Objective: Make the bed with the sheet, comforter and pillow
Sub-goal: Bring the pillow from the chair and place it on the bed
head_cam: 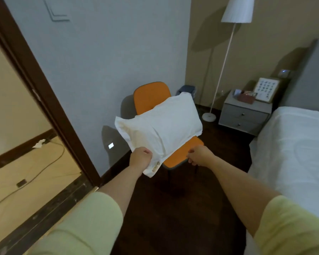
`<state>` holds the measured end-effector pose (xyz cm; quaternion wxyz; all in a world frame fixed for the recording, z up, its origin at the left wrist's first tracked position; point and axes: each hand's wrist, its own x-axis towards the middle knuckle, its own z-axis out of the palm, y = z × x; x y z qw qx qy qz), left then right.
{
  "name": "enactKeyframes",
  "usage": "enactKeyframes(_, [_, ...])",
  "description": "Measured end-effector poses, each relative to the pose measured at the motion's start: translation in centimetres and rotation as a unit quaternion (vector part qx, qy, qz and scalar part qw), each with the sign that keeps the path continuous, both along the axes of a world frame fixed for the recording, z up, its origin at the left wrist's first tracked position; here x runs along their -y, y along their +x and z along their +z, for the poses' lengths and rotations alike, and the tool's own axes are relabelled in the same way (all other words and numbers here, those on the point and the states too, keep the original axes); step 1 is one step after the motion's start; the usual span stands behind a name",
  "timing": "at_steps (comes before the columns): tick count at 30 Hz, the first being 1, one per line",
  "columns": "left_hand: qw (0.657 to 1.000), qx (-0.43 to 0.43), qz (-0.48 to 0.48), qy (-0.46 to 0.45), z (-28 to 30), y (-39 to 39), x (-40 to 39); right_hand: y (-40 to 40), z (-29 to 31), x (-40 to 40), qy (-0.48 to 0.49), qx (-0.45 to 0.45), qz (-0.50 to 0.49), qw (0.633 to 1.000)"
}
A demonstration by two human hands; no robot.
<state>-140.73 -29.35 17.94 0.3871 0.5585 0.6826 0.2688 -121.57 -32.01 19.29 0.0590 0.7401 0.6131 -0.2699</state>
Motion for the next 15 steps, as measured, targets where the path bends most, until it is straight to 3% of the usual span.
enactKeyframes(1, [1.0,-0.003,-0.003,-0.002,-0.1,0.1,-2.3,-0.2,0.6,-2.2,0.023,-0.101,-0.104,0.989])
enactKeyframes(3, [1.0,-0.006,-0.006,-0.008,-0.3,0.6,-7.8,0.2,0.4,-7.6,0.069,-0.095,-0.029,0.993])
enactKeyframes(6, [1.0,-0.012,-0.012,0.001,-1.3,1.8,-17.7,0.6,-1.1,-16.6,0.091,-0.08,-0.005,0.993])
enactKeyframes(15, [0.996,-0.042,-0.077,0.002,-2.4,4.8,-41.9,3.0,-4.4,-36.7,0.093,-0.099,-0.056,0.989])
